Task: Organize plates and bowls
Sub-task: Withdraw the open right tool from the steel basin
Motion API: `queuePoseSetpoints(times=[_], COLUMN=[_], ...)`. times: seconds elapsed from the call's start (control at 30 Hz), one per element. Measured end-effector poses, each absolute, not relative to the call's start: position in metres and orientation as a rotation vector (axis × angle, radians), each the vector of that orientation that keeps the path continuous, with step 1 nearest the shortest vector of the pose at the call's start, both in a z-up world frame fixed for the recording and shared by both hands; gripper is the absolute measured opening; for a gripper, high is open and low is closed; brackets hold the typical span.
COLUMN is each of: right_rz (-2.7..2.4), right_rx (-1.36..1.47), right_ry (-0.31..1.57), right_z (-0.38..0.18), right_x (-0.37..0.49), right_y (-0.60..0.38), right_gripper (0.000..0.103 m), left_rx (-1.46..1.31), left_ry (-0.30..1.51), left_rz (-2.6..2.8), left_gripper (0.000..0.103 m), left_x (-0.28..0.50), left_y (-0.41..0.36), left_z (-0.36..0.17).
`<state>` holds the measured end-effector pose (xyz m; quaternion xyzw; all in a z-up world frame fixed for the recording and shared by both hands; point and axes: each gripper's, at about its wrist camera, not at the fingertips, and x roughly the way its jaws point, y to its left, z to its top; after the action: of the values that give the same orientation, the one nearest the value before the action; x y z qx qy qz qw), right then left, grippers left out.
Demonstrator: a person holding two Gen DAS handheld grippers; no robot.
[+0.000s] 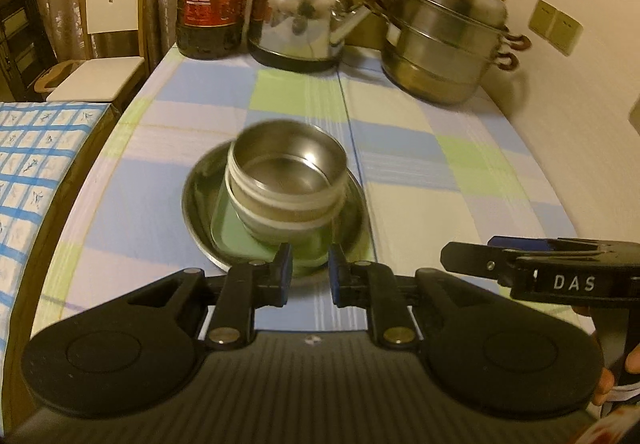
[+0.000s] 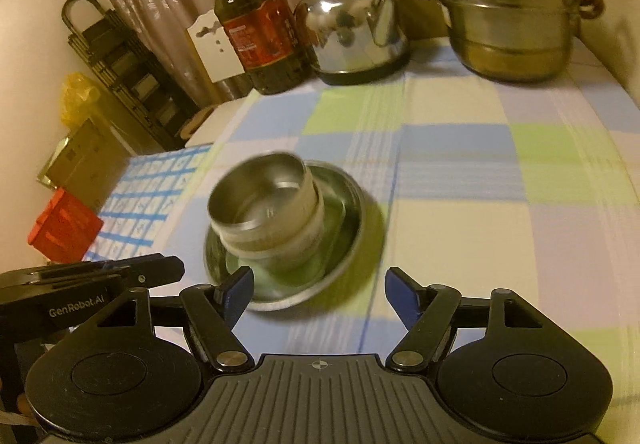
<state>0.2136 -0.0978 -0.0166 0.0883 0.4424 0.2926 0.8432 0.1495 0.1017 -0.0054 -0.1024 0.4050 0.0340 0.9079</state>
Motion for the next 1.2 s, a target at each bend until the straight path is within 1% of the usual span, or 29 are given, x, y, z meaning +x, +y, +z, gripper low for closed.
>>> queuePoseSetpoints(times=[0.33,0.57,0.9,1.2], right_rz=[0.581,0.575,0.567,0.556], right_rx=[0.166,0.161,0.155,0.118], right_ry=[0.909,0.907,0.907,0.936], right_z=[-0.012,-0.013,-0.009,-0.014], right_x=[0.132,0.092,0.064,0.056], right_y=[-0.130,-0.147,-0.159,-0.152], right_gripper=[0.073,0.073,0.074,0.074], left_rx=[-0.201,-0.185,-0.170,-0.160], left_ry=[0.845,0.836,0.829,0.838], left_rz=[0.058,0.055,0.036,0.010], left_gripper=[0.017,0.017,0.017,0.017], left_x=[0.076,0.036,0.013,0.003], left_y=[0.060,0.036,0.020,0.018], left_z=[-0.007,-0.004,0.003,0.001])
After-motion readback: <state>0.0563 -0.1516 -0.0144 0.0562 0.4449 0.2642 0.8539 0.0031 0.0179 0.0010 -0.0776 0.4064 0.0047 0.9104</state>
